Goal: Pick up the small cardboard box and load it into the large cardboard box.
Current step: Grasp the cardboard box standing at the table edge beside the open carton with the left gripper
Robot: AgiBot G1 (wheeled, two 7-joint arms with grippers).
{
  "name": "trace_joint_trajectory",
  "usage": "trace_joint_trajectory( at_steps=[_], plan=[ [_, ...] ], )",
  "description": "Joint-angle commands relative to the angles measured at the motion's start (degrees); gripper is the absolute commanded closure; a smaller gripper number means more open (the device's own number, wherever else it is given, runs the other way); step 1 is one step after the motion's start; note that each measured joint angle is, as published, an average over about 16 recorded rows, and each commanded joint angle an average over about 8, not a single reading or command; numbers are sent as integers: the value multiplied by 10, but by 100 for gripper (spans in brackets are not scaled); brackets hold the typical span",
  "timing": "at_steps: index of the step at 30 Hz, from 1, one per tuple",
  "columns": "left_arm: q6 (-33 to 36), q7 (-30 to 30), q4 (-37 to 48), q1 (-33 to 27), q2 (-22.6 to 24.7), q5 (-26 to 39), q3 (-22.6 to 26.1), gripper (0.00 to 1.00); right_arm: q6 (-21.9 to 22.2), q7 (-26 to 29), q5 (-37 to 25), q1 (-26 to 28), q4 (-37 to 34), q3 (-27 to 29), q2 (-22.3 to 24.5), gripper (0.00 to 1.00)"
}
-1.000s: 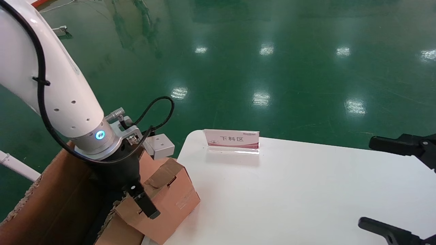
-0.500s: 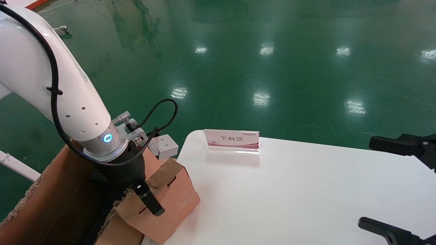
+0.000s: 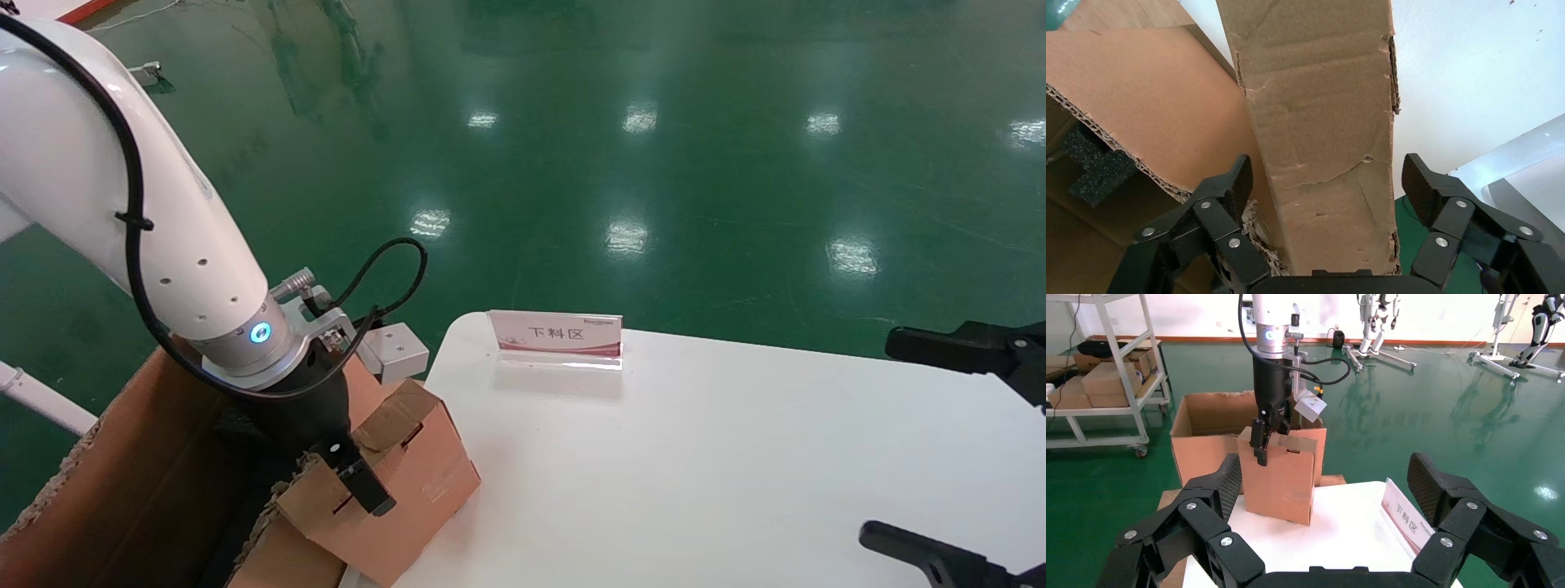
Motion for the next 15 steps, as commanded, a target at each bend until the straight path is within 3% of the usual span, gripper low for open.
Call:
trace_joint_trajectory(
  at_steps=[1, 4, 5, 12, 13, 15],
  plan=[
    [-1, 0, 0, 0, 0, 0, 0, 100, 0, 0, 0, 0, 0, 0, 0, 100],
    [0, 0, 0, 0, 0, 0, 0, 100, 0, 0, 0, 0, 0, 0, 0, 100],
    [0, 0, 0, 0, 0, 0, 0, 100, 0, 0, 0, 0, 0, 0, 0, 95],
    [0, 0, 0, 0, 0, 0, 0, 100, 0, 0, 0, 0, 0, 0, 0, 8],
    [0, 0, 0, 0, 0, 0, 0, 100, 0, 0, 0, 0, 0, 0, 0, 0],
    [0, 0, 0, 0, 0, 0, -1, 100, 0, 0, 0, 0, 0, 0, 0, 0]
  ],
)
